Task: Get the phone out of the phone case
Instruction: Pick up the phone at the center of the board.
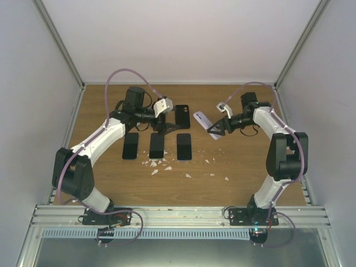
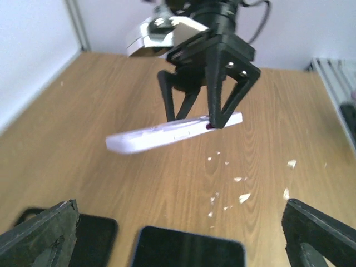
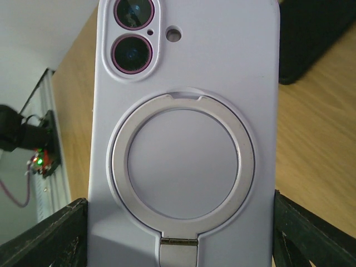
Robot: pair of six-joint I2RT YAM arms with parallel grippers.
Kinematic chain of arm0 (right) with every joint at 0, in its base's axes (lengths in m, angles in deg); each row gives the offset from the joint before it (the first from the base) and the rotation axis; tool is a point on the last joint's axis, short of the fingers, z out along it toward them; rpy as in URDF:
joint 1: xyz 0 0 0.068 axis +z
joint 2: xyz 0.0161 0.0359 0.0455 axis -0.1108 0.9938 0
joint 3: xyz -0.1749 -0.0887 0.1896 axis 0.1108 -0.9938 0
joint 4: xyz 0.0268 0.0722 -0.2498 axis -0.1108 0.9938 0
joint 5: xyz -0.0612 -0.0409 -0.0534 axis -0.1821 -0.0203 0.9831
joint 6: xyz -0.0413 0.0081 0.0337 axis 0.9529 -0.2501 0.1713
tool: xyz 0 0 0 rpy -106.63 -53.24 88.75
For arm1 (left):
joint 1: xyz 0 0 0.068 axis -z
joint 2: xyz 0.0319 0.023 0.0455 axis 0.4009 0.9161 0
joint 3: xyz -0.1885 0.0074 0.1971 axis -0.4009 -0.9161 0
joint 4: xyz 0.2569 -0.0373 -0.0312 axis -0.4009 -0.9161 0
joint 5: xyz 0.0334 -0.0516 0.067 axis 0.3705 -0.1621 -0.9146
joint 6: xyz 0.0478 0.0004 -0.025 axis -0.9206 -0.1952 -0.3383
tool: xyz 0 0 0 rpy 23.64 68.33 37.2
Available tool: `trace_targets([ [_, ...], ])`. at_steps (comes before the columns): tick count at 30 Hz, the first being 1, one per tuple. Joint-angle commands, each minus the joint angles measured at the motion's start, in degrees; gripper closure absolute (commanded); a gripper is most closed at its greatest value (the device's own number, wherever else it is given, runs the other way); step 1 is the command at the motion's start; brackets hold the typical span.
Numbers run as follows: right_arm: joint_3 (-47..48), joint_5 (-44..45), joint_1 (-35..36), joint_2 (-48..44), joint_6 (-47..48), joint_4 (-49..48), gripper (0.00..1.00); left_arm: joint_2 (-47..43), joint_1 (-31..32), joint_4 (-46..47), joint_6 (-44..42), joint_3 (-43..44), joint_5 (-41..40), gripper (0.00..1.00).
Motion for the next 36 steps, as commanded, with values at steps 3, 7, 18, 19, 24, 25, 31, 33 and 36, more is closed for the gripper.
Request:
trace_targets([
  [3, 1.4, -6.7, 5.0, -2.4, 5.4, 4.7, 0.36, -9.1, 0.2, -6.8, -40.6, -5.4, 4.3, 0.01],
  [7, 2.3, -8.4, 7.7, -2.1, 7.2, 7.2, 0.36, -12.5, 0.3, -5.7, -52.4, -9.1, 4.6, 0.01],
  [18, 2.6, -11.3, 14.9, -2.3, 11.5, 11.7, 0.36, -12.0, 2.2, -11.1, -68.3, -9.4, 1.8, 0.01],
  [19, 2.7, -11.7, 15.5, -2.2, 12.1, 12.4, 0.36, -12.1, 2.5, -11.4, -68.9, -9.4, 1.5, 0.02],
  [24, 3.3, -12.0, 18.4, -1.4, 15.0, 15.2, 0.37, -12.7, 3.7, -14.5, -74.0, -9.9, 0.8, 0.08],
  [25, 3.4, -12.0, 18.9, -1.3, 15.4, 15.7, 0.36, -12.7, 3.9, -15.4, -74.5, -9.7, 0.9, 0.11],
  [31, 4.7, -13.1, 20.3, -1.2, 18.0, 18.7, 0.37, -12.3, 4.3, -21.1, -75.6, -8.1, 1.1, 0.35],
  [33, 5.0, -13.6, 20.7, -1.2, 19.0, 19.8, 0.37, -12.5, 4.3, -20.8, -74.7, -8.2, 0.9, 0.43],
  [36, 5.3, -14.5, 21.0, -1.3, 21.6, 21.8, 0.38, -12.0, 4.3, -18.0, -67.8, -6.9, 0.1, 0.57],
])
